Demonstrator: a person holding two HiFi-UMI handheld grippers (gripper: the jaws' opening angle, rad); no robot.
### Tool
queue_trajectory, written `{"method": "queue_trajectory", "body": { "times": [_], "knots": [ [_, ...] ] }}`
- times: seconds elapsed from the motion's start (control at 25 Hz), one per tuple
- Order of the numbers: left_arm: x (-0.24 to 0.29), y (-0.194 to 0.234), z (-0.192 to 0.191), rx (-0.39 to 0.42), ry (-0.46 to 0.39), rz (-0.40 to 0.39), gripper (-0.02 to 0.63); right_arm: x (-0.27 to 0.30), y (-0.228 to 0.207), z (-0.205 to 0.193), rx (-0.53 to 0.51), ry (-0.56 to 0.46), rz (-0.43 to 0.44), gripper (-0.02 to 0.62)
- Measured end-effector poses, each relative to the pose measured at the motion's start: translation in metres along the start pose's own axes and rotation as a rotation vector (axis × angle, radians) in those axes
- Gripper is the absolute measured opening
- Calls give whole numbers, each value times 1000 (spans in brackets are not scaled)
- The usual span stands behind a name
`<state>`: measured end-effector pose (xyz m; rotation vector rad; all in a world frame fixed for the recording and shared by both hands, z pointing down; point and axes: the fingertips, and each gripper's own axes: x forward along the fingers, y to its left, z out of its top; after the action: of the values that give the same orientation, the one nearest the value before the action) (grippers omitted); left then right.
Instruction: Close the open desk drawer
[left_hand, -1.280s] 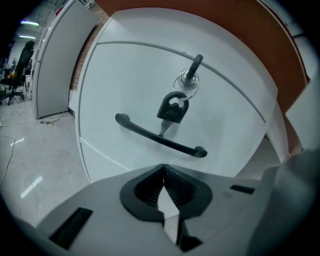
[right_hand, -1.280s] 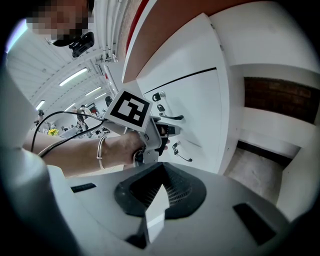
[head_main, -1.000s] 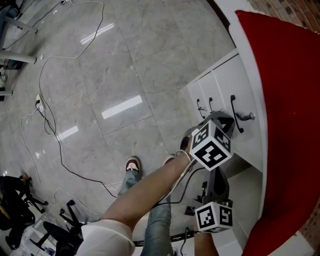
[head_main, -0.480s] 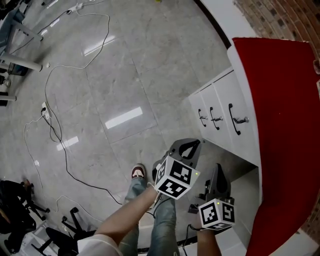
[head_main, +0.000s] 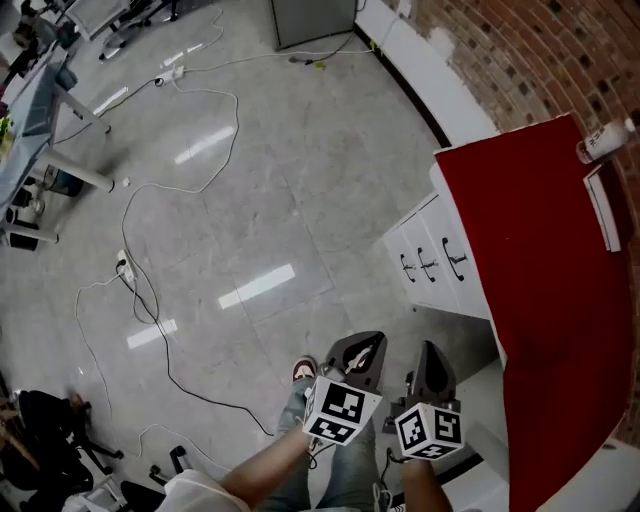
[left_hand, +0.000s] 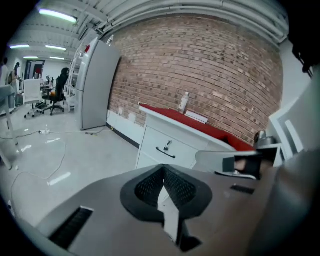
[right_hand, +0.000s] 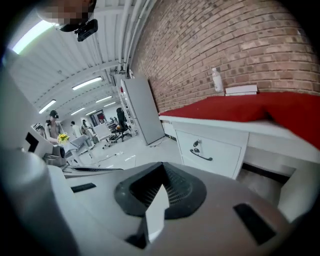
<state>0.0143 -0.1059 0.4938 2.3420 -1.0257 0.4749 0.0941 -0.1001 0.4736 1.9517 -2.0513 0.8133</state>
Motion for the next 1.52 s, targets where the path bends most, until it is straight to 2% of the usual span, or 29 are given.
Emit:
{"method": "queue_trajectory", "body": {
  "times": [0.24, 0.52, 0.72, 0.88, 1.08, 1.52],
  "knots": [
    [-71, -14, 62, 2, -42, 28, 9, -46, 25, 59, 8, -49, -14, -2],
    [-119, -28, 115, 15, -103, 24, 8, -82, 45, 104, -30, -105, -26, -2],
    [-140, -49, 160, 77, -170, -3, 8, -103, 63, 123, -60, -130, -12, -2],
    [-150, -61, 193, 123, -228, -8, 8, -111, 79, 156, -85, -214, 14, -2],
    [-167, -83, 221, 143, -270, -12, 9, -131, 83, 188, -88, -267, 22, -2],
    [-182, -87, 251, 164, -348, -10, 8, -144, 103, 227, -126, -340, 57, -2]
  ]
}}
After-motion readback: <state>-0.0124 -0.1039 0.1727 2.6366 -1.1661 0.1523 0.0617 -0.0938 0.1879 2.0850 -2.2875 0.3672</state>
